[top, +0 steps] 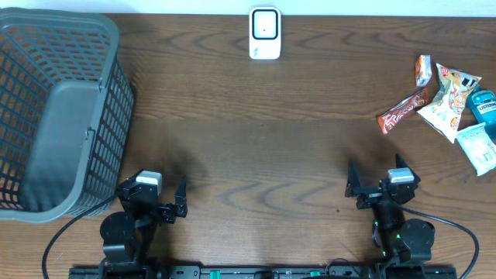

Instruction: Scan the item barcode

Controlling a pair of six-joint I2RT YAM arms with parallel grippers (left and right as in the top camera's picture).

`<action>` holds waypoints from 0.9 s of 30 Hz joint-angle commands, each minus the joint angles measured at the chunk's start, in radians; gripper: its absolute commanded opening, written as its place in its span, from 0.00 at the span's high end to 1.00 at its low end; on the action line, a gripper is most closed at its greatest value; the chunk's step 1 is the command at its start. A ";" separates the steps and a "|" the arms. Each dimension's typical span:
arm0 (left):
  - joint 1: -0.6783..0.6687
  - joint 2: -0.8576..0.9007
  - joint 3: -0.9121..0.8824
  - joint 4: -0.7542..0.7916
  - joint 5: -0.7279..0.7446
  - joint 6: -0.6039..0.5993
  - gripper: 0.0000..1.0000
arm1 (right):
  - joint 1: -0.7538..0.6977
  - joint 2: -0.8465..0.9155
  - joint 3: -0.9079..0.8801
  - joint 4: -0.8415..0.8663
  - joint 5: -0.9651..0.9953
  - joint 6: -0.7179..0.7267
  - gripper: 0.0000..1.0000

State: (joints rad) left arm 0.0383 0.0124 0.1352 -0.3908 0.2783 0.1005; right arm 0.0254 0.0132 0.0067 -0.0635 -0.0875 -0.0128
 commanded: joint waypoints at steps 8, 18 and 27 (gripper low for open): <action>0.002 -0.002 -0.015 -0.018 -0.003 -0.009 0.02 | -0.006 -0.007 -0.001 -0.008 0.029 -0.015 0.01; 0.002 -0.002 -0.015 -0.018 -0.003 -0.009 0.02 | -0.006 -0.006 -0.001 -0.008 0.029 -0.015 0.01; -0.025 -0.011 -0.016 0.007 0.034 -0.008 0.02 | -0.006 -0.006 -0.001 -0.008 0.029 -0.015 0.01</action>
State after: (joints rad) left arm 0.0334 0.0120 0.1356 -0.3870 0.2806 0.1005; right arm 0.0254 0.0120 0.0067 -0.0658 -0.0704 -0.0128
